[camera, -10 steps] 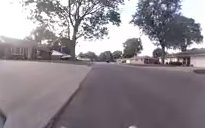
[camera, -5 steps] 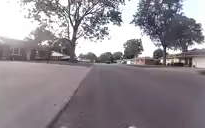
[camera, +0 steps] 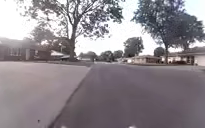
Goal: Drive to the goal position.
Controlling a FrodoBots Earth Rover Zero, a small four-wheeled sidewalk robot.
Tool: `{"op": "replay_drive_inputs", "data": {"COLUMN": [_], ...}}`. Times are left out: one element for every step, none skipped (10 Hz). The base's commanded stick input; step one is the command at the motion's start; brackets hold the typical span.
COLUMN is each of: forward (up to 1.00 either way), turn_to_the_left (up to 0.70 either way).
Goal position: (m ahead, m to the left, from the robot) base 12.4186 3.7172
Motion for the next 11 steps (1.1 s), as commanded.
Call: {"op": "replay_drive_inputs", "data": {"forward": [0.73,0.73,0.75,1.00,1.00,1.00,1.00,1.00,1.00,1.00,1.00], "turn_to_the_left": [0.00,0.00,0.00,0.00,0.00,0.00,0.00,0.00,0.00,0.00,0.00]}}
